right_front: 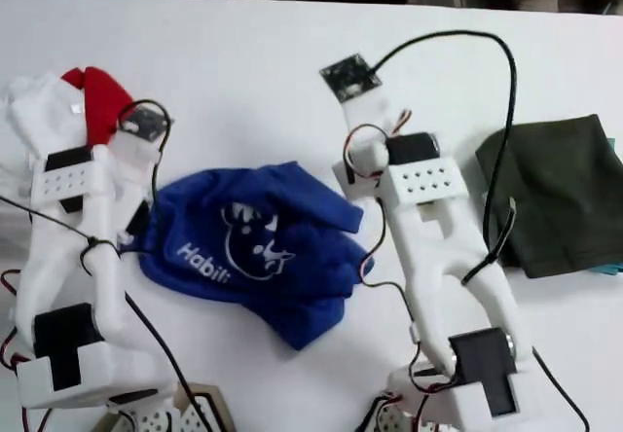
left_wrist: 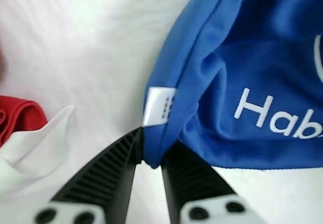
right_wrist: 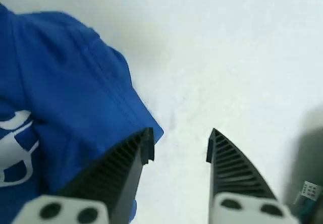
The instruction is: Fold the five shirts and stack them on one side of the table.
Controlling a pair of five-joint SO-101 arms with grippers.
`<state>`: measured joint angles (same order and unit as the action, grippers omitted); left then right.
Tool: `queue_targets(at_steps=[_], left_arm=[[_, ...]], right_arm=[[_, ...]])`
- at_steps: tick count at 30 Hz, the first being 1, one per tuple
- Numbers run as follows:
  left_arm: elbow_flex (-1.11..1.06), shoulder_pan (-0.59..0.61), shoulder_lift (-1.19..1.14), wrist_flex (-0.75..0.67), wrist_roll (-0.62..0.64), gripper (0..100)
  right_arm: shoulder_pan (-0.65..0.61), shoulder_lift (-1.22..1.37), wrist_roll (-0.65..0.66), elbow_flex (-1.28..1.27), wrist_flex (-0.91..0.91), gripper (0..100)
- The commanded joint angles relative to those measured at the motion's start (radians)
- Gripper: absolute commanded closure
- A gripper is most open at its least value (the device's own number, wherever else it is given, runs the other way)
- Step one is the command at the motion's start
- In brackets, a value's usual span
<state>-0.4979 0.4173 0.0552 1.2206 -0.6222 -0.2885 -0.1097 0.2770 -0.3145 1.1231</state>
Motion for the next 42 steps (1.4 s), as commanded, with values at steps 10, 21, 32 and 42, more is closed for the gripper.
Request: queue_targets(at_steps=[10,21,32,42], left_arm=[[0.002,-0.009,0.052,-0.008,0.011,97],[0.002,-0.011,0.052,-0.009,0.008,97],[0.002,-0.011,0.052,-0.011,0.006,97],[0.002,-0.009,0.052,-0.011,0.006,97]], right_arm=[[-0.018,0.394,-0.052,0.152,0.005,82.2],[-0.041,0.507,-0.052,0.221,0.120,82.2],[-0.163,0.562,-0.052,0.221,0.166,84.1],[-0.163,0.553,-0.044,0.247,0.191,97.6]])
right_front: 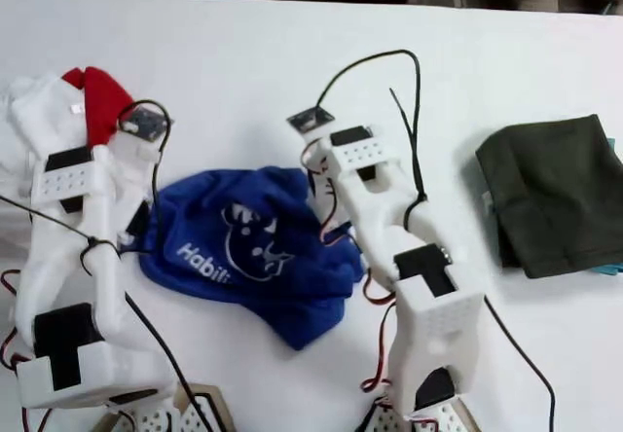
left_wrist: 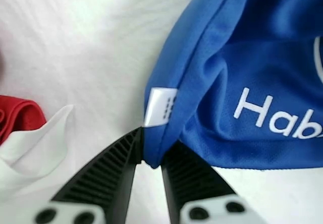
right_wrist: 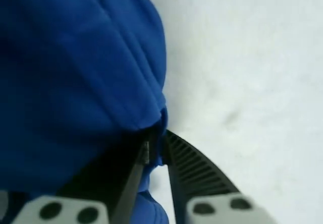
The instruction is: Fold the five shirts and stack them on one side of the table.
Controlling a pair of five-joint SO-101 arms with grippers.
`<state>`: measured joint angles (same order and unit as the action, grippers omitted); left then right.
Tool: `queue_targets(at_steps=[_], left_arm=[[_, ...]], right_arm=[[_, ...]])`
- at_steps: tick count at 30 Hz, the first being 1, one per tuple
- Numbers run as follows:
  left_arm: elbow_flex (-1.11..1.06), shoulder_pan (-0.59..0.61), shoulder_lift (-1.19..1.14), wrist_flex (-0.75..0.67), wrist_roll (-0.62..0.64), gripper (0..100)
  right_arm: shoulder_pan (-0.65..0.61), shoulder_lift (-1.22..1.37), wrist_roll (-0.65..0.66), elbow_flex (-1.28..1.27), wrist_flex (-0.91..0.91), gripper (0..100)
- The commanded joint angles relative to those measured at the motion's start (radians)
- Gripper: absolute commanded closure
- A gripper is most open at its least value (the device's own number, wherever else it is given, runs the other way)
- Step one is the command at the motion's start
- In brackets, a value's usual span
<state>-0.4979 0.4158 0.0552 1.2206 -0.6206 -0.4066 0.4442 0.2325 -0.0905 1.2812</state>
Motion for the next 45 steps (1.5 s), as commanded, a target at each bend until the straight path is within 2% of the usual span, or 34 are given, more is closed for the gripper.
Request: queue_targets(at_steps=[1,5,9,14,18,26,30,37,39,45], left_arm=[[0.002,-0.008,0.052,-0.011,0.005,97],[0.002,-0.008,0.054,-0.011,0.005,97],[0.004,-0.011,0.054,-0.005,0.005,97],[0.001,-0.072,0.054,0.055,0.005,97],[0.054,-0.121,0.063,0.110,0.011,97],[0.458,-0.181,0.064,0.402,0.012,97],[0.700,-0.195,0.064,0.557,0.006,97],[0.966,-0.167,0.068,0.566,0.017,97],[1.035,-0.166,0.071,0.566,0.054,97],[1.167,-0.167,0.241,0.565,0.068,97]], right_arm=[[-0.038,-0.005,0.000,0.035,0.041,97.6],[0.024,-0.082,0.015,0.101,0.059,97.6],[0.120,-0.229,0.152,0.169,0.062,97.6],[0.223,-0.406,0.253,0.199,0.064,97.6],[0.248,-0.506,0.264,0.198,0.061,97.6],[0.248,-0.648,0.265,0.206,-0.047,97.6],[0.249,-0.733,0.353,0.207,-0.127,97.6],[0.249,-0.906,0.381,0.336,-0.147,97.6],[0.249,-0.935,0.381,0.367,-0.147,97.6],[0.249,-0.964,0.384,0.476,-0.154,97.6]])
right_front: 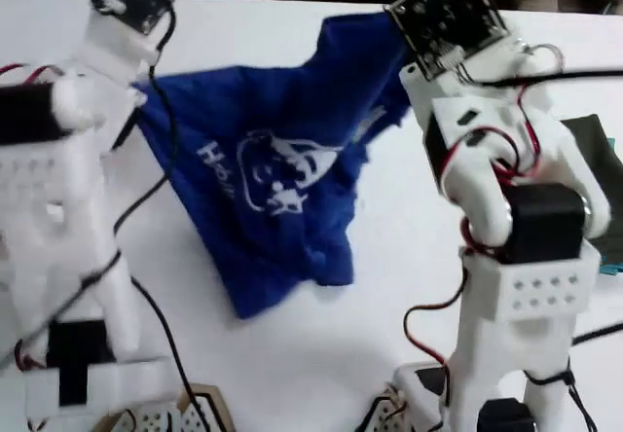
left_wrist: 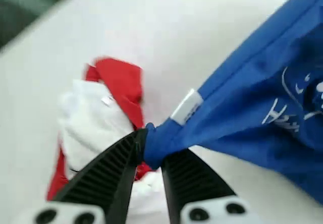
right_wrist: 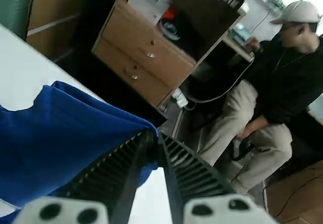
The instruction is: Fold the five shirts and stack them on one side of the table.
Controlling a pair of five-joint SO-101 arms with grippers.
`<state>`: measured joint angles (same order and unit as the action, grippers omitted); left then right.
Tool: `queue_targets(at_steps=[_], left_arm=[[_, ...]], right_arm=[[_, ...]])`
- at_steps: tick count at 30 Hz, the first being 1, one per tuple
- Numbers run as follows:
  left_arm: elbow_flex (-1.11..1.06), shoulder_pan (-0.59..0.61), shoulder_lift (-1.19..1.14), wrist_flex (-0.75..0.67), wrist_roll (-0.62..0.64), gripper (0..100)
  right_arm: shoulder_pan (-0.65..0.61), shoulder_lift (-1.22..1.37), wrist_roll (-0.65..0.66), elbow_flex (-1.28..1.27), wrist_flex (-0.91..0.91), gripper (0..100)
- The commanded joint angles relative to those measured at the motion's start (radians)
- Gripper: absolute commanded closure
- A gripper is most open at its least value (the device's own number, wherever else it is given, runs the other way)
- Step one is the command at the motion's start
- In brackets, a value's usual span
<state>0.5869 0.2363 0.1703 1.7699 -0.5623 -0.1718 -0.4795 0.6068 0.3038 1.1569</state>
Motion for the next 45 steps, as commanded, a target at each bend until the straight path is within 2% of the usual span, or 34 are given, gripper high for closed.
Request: queue_targets(at_steps=[1,7,15,19,21,25,28,30,35,39,45], left_arm=[[0.088,0.012,0.163,0.015,0.008,97],[0.038,0.018,0.353,0.014,-0.084,97],[-0.101,0.017,0.430,0.005,-0.092,97],[-0.231,0.020,0.437,-0.035,-0.092,97],[-0.274,0.020,0.437,-0.037,-0.092,97],[-0.374,0.026,0.430,-0.049,-0.117,97],[-0.495,0.118,0.430,-0.123,-0.178,97],[-0.595,0.222,0.430,-0.218,-0.206,97],[-0.826,0.417,0.431,-0.425,-0.296,97],[-0.952,0.482,0.436,-0.476,-0.311,97],[-1.069,0.505,0.437,-0.482,-0.311,97]], right_arm=[[0.015,-0.041,0.009,0.104,-0.030,97.6],[0.015,-0.048,0.009,0.232,-0.012,97.6],[0.007,-0.033,0.003,0.307,0.136,97.6],[0.005,0.015,-0.058,0.110,0.274,97.6],[-0.010,0.064,-0.149,-0.051,0.282,97.5],[-0.096,0.203,-0.170,-0.305,0.252,96.7],[-0.179,0.303,-0.169,-0.390,0.248,90.1],[-0.232,0.346,-0.167,-0.402,0.246,86.5],[-0.386,0.421,-0.101,-0.411,0.168,86.1],[-0.487,0.524,-0.089,-0.411,0.156,85.8],[-0.544,0.720,-0.089,-0.410,0.128,85.8]])
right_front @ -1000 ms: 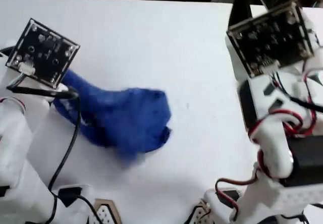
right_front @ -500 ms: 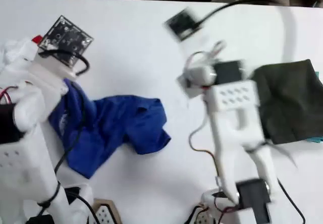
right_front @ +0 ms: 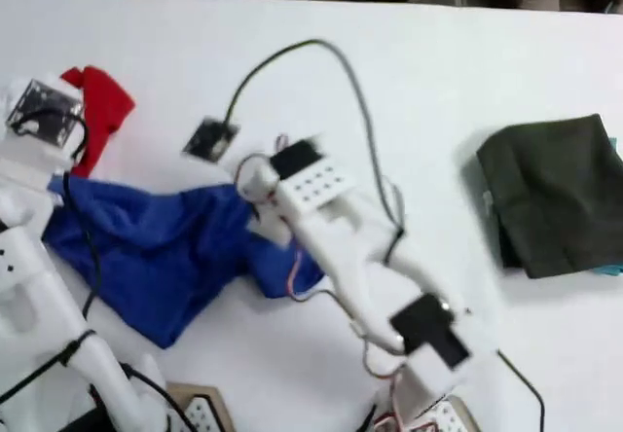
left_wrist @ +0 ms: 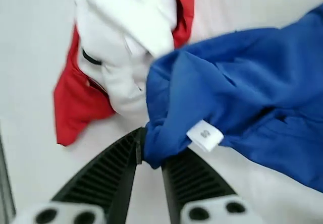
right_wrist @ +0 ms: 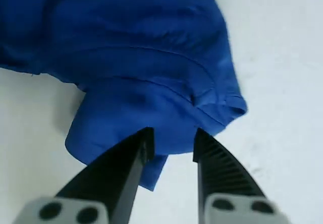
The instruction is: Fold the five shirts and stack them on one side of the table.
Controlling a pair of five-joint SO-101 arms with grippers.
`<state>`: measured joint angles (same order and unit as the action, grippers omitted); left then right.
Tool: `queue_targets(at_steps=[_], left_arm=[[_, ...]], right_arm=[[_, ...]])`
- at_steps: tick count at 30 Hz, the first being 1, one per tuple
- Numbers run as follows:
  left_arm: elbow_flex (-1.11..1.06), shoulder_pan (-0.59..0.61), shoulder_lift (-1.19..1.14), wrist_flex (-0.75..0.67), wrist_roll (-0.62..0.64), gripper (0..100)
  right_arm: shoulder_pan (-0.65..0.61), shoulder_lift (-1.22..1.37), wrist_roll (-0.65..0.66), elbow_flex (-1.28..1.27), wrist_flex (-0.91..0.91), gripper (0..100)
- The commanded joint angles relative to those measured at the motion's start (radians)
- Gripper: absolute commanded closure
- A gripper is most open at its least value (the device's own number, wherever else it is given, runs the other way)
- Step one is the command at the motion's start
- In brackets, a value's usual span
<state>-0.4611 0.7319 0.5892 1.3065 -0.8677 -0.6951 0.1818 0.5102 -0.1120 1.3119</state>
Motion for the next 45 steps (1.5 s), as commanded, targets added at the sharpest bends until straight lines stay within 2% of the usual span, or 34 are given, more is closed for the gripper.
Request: queue_targets(at_steps=[1,9,13,18,23,25,29,32,37,40,45], left_arm=[[-0.035,0.009,0.018,-0.018,-0.006,97],[-0.041,0.008,0.018,-0.023,-0.006,97],[-0.045,0.005,0.018,-0.034,-0.002,97],[-0.051,-0.028,0.015,-0.028,0.003,97],[-0.114,-0.123,0.012,-0.072,0.058,97],[-0.151,-0.146,0.014,-0.118,0.064,97],[-0.183,-0.150,0.017,-0.163,0.066,97],[-0.186,-0.149,0.017,-0.166,0.066,97],[-0.186,-0.149,0.014,-0.160,0.068,97],[-0.186,-0.149,0.014,-0.158,0.068,97],[-0.186,-0.149,0.017,-0.158,0.069,97]], right_arm=[[-0.025,0.090,0.008,0.006,-0.041,85.8],[0.039,0.309,0.008,0.040,-0.085,86.5],[0.176,0.318,0.008,0.153,-0.051,98.7],[0.367,0.318,0.008,0.339,-0.050,97.8],[0.453,0.320,0.008,0.479,-0.047,97.8],[0.435,0.318,0.008,0.479,0.012,97.6],[0.321,0.317,0.008,0.443,0.143,94.8],[0.242,0.317,0.011,0.410,0.150,84.1],[0.093,0.318,0.140,0.359,0.150,69.2],[0.044,0.318,0.181,0.354,0.124,67.9],[0.036,0.340,0.196,0.358,0.067,68.0]])
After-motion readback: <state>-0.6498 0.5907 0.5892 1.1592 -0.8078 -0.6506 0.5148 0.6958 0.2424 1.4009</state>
